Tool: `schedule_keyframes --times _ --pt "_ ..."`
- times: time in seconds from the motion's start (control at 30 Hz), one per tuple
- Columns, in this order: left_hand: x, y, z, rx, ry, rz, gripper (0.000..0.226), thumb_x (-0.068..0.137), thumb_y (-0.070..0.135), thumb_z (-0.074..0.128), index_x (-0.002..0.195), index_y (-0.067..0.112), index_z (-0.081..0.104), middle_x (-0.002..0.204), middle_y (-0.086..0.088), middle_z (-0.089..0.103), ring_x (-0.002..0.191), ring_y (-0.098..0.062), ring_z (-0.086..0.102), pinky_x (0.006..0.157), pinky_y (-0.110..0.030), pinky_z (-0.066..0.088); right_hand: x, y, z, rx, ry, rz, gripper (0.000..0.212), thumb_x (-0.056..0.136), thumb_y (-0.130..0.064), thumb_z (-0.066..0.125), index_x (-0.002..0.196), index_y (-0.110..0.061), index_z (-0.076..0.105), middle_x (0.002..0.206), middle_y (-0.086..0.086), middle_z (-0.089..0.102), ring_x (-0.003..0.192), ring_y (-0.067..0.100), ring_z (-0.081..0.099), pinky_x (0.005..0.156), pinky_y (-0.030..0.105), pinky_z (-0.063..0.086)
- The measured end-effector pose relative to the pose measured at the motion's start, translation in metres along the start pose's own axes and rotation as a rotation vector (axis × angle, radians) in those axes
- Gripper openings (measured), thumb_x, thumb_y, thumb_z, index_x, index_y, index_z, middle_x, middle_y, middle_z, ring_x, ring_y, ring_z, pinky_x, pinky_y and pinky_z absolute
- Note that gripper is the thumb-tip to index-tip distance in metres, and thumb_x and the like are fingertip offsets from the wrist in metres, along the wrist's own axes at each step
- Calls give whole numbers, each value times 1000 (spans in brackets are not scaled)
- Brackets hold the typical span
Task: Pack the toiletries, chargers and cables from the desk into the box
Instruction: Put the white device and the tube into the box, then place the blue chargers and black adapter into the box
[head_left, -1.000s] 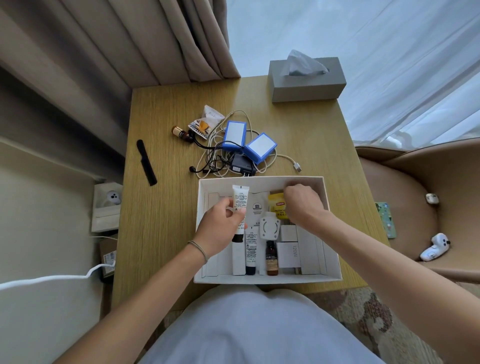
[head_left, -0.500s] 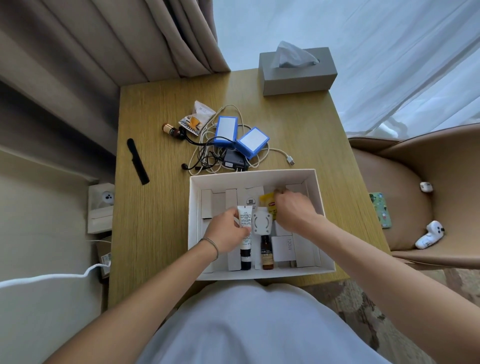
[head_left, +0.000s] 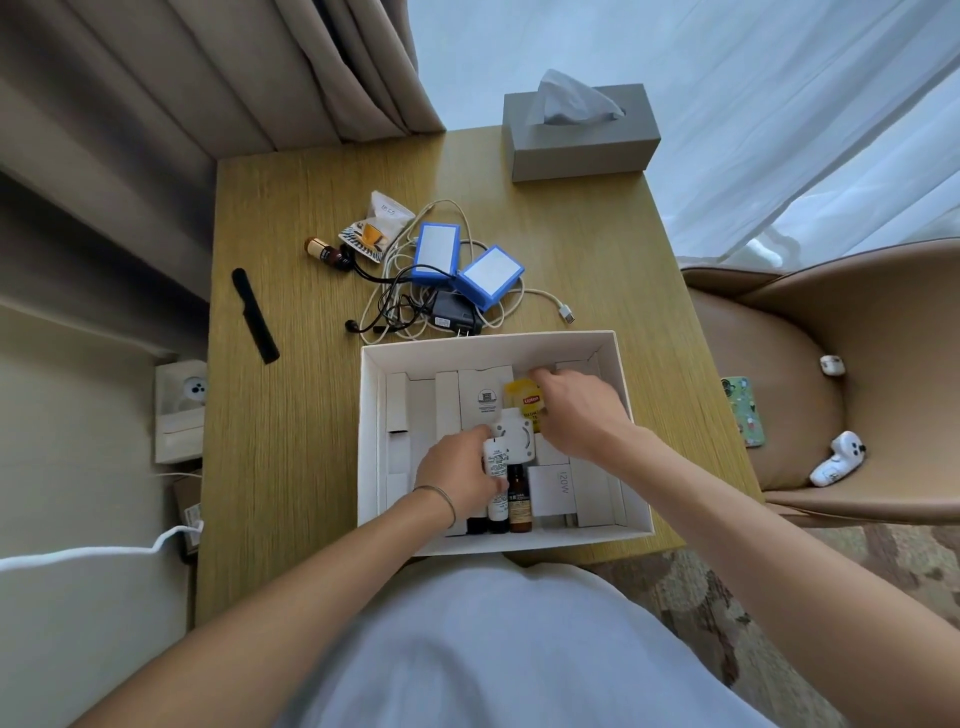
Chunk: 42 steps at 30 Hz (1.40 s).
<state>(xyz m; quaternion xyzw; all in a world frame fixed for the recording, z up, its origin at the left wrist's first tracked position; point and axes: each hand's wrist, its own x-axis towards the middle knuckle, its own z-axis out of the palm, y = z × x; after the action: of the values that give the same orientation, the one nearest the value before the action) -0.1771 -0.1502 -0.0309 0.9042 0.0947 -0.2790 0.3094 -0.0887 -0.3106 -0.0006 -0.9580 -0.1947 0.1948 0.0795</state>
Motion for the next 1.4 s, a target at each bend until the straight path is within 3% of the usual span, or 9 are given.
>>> schedule_keyframes --times 0.17,0.33,0.43,0.6,0.87,1.0,1.23,1.4 --pt "-2 2 -2 231 92 80 56 80 42 76 128 27 52 113 1 62 99 -21 62 68 -28 43 2 -5 -5 35 31 -33 43 87 -12 54 129 -20 57 112 7 70 95 31 65 66 35 47" --pt "-11 7 -17 255 202 147 37 93 41 58 126 26 54 119 0 61 97 -22 63 67 -30 42 9 -16 -23 101 86 -84 41 88 -11 50 124 -24 65 120 -2 71 108 22 65 79 37 56" --pt "-21 14 -38 203 300 228 29 96 39 53 123 28 56 117 5 62 90 -19 64 68 -29 45 15 -26 -38 139 163 -110 36 89 -10 52 115 -25 71 113 -5 73 102 20 68 79 38 57" --pt "-27 25 -89 39 442 347 21 94 29 56 114 28 62 109 12 66 92 -11 63 76 -31 53 34 -41 -63 206 288 -153 29 86 -7 57 102 -22 74 98 -5 69 81 21 64 63 37 53" --pt "9 2 -154 -48 541 258 16 91 24 56 104 28 65 95 12 65 84 -4 62 69 -32 56 74 -60 -84 235 280 -103 26 89 -12 58 104 -25 75 100 -4 69 79 23 65 66 40 55" --pt "33 -8 -171 -32 513 196 16 92 26 55 104 31 64 91 12 64 81 -7 61 66 -29 55 103 -54 -86 210 241 -65 34 81 -7 60 104 -27 73 106 -4 68 87 23 63 65 34 52" --pt "66 -13 -179 -7 451 122 16 91 21 57 103 29 63 92 10 63 84 -9 58 62 -23 45 165 -27 -65 -50 41 -110 67 77 -11 74 138 -28 51 132 2 56 119 23 49 84 35 52" --pt "78 -14 -178 -4 445 127 16 92 22 56 105 29 63 91 11 63 83 -7 58 60 -18 43 191 -18 -46 -311 -65 -269 88 70 -20 83 145 -26 39 146 12 44 133 31 40 104 43 43"
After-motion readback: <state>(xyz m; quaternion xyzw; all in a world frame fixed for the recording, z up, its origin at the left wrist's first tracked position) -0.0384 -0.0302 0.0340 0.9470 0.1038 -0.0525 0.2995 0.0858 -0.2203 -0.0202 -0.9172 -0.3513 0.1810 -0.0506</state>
